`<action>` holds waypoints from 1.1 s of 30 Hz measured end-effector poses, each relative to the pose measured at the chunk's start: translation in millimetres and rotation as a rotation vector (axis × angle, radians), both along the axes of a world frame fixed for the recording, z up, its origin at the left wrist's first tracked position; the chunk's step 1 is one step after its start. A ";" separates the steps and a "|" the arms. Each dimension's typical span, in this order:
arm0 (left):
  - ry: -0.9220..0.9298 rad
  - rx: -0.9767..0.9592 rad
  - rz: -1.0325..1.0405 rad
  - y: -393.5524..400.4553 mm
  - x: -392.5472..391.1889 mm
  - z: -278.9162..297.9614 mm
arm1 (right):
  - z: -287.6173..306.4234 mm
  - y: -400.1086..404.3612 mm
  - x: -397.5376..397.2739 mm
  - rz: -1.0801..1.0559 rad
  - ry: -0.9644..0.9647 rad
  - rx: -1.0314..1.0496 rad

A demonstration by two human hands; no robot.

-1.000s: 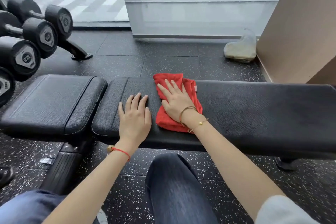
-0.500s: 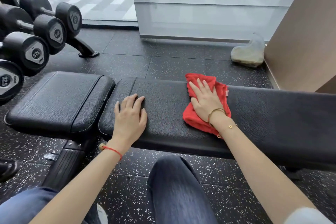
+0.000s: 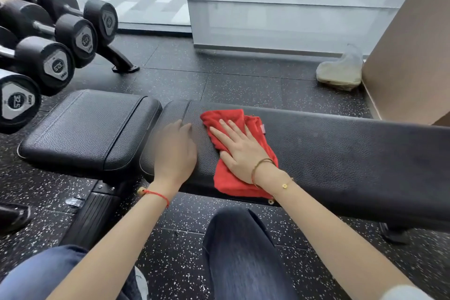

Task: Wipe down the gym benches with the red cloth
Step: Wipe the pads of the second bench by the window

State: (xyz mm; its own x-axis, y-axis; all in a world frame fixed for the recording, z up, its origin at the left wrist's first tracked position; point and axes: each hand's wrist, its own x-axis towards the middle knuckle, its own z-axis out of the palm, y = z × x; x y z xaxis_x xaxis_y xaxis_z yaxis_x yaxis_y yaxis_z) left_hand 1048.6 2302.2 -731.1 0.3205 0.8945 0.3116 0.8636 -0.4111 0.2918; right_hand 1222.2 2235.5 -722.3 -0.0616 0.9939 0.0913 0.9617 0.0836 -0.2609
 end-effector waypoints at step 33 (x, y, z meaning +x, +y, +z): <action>0.045 -0.042 -0.312 -54.9 141.5 -3.4 | 5.4 -68.0 176.9 -0.703 0.073 -0.053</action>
